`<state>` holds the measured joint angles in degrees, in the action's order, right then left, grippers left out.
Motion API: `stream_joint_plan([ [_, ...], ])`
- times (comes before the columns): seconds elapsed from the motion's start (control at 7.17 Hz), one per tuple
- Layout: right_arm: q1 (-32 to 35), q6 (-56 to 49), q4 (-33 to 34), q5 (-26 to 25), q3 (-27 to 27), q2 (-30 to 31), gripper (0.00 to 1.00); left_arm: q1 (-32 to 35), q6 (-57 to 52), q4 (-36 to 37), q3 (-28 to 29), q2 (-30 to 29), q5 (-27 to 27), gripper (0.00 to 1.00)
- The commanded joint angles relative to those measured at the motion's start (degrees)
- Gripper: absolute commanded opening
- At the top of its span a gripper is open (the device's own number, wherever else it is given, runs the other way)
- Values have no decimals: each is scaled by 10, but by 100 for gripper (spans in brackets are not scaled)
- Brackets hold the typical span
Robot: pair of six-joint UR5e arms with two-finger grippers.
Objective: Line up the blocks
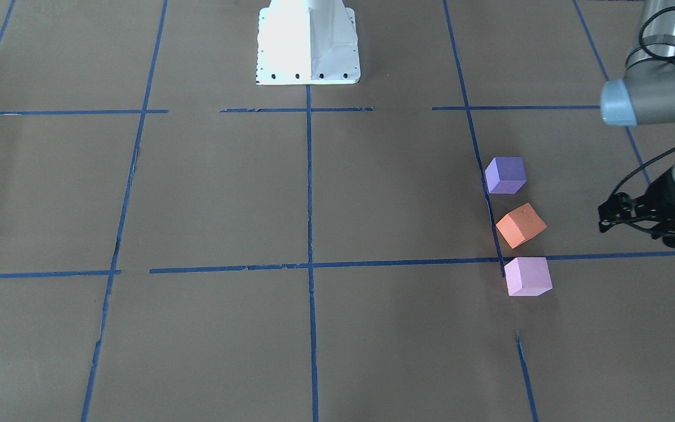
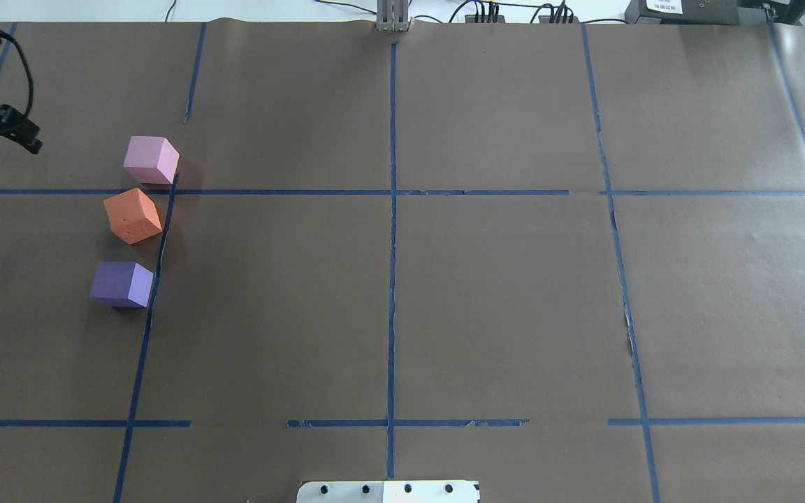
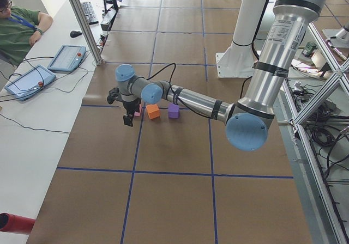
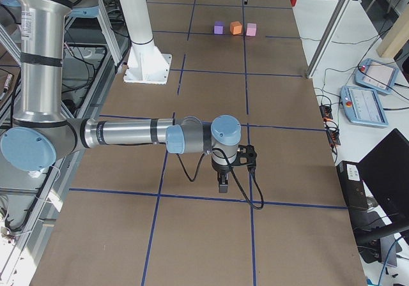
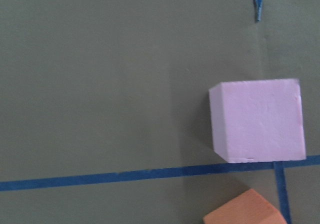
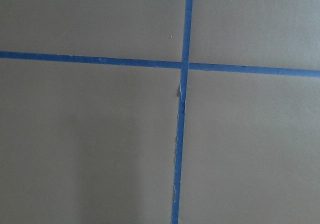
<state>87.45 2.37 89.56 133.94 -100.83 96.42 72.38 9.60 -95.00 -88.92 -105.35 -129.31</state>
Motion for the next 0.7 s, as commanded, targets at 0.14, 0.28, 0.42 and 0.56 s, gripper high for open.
stream_joint_plan([
  [0.14,0,0,0,0,0,0,100,147,-168,19,9,95,-22,100],
  [0.28,0,0,0,0,0,0,100,155,-224,21,10,107,-23,100],
  [0.42,0,0,0,0,0,0,100,155,-243,23,9,111,-19,100],
  [0.56,0,0,0,0,0,0,100,155,-241,23,7,113,-13,100],
])
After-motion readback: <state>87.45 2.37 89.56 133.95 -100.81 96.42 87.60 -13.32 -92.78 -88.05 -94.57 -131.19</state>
